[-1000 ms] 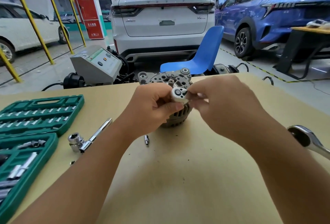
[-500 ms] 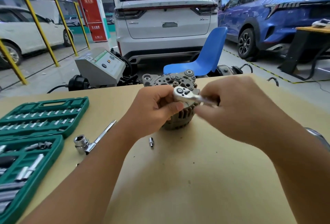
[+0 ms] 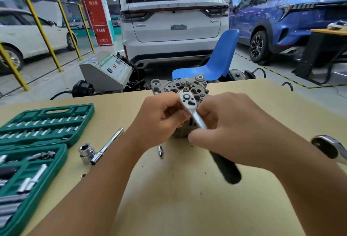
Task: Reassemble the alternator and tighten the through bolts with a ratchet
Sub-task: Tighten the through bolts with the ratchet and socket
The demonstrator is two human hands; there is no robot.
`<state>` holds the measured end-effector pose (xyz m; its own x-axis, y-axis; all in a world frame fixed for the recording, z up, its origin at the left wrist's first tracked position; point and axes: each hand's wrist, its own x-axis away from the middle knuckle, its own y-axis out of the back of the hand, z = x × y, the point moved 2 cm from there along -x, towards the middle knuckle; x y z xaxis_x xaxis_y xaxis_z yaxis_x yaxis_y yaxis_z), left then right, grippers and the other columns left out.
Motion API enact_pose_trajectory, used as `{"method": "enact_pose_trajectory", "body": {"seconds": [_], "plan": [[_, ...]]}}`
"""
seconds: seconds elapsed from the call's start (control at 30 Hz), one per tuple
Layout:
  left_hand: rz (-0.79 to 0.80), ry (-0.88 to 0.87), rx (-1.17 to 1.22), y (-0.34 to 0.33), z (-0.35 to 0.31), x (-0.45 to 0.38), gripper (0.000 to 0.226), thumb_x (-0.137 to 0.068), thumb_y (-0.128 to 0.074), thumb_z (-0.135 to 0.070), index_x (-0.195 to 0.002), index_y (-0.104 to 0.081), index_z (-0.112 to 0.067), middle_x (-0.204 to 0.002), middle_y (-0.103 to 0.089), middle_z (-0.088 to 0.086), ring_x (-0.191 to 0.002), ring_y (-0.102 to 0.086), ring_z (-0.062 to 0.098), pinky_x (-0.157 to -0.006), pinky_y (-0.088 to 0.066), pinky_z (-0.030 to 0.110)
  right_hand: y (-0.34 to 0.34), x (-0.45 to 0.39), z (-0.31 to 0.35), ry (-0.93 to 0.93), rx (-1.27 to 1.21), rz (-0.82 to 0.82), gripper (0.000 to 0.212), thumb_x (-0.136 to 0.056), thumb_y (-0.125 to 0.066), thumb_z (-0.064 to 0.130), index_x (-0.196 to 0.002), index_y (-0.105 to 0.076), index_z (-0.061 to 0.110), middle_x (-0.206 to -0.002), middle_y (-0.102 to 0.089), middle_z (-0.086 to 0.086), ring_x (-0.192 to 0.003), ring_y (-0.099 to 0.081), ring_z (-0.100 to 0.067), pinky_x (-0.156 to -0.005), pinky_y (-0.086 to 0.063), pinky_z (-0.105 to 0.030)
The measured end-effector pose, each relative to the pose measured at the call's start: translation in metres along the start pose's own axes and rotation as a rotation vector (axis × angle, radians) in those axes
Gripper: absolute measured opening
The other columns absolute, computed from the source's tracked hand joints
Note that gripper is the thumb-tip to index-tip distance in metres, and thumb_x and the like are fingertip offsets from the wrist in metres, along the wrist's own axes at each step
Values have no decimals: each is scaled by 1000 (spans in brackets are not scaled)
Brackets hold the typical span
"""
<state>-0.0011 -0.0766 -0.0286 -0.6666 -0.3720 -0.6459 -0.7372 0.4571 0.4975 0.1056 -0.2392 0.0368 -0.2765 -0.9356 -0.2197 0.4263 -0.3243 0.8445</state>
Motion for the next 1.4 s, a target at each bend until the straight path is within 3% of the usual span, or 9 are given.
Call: {"method": "enact_pose_trajectory", "body": {"seconds": [0.2, 0.3, 0.4, 0.6, 0.77, 0.87, 1.0, 1.2, 1.4], "plan": [[70, 58, 48, 1, -1, -4, 15, -95, -65, -14, -99, -72, -26, -80, -67, -12, -69, -66, 18, -64, -62, 41, 9, -11, -19, -80, 468, -336, 15, -90, -56, 28, -101, -65, 35, -90, -62, 11, -95, -54, -21, -113, -27, -70], [28, 32, 14, -3, -3, -3, 19, -94, -71, -23, -100, -77, -6, -80, -70, 1, -67, -63, 24, -60, -56, 41, 3, -6, -15, 59, 245, -229, 11, -84, -65, 36, -82, -66, 25, -66, -57, 9, -64, -51, -11, -74, -52, -40], [-6, -56, -34, -7, -7, -3, 26, -92, -71, -32, -82, -74, -8, -73, -66, 1, -64, -55, 20, -60, -44, 32, -3, -2, -10, 61, -8, 24, 18, -75, -74, 35, -72, -68, 18, -57, -59, 8, -48, -46, -9, -45, -42, -24], [27, 3, -13, -5, 1, -4, 25, -93, -71, -23, -104, -78, -2, -77, -65, -3, -67, -54, 12, -65, -43, 25, 18, -8, -25, 21, 375, -379, 27, -85, -61, 20, -103, -73, 35, -90, -68, 9, -86, -60, -21, -83, -49, -40], [6, -11, 98, -7, -1, -1, 6, -93, -74, -21, -96, -76, -17, -84, -74, -5, -73, -66, 18, -66, -54, 33, -3, 0, -13, 47, -175, 134, 29, -65, -76, 43, -78, -73, 17, -52, -59, 2, -43, -47, -10, -38, -39, -28], [39, 5, 135, -9, -1, -2, 5, -94, -72, -16, -96, -73, -20, -76, -66, -14, -64, -56, 6, -61, -46, 19, 2, -7, -24, 3, -146, -51, 18, -65, -67, 33, -80, -75, 28, -63, -65, 9, -52, -56, -6, -52, -50, -29], [38, 31, 85, -7, 0, -2, 12, -94, -70, -17, -101, -71, -27, -73, -65, -14, -59, -56, 8, -58, -45, 19, 7, -10, -28, -20, 418, -355, 18, -84, -60, 28, -99, -69, 31, -84, -63, 9, -81, -56, -20, -78, -44, -36], [-15, 15, 11, -5, -1, -1, 10, -93, -73, -21, -91, -78, -13, -75, -71, -1, -64, -60, 23, -57, -50, 39, -4, -4, -19, 78, -88, 56, 17, -69, -66, 34, -69, -62, 17, -55, -58, 8, -45, -50, -10, -42, -45, -29], [35, 73, 80, -5, 0, -3, 15, -92, -71, -20, -104, -78, -15, -76, -70, 2, -61, -57, 12, -56, -50, 32, 13, -12, -36, 39, 289, -387, 16, -84, -63, 22, -93, -74, 30, -79, -67, 5, -81, -62, -23, -73, -53, -39]]}}
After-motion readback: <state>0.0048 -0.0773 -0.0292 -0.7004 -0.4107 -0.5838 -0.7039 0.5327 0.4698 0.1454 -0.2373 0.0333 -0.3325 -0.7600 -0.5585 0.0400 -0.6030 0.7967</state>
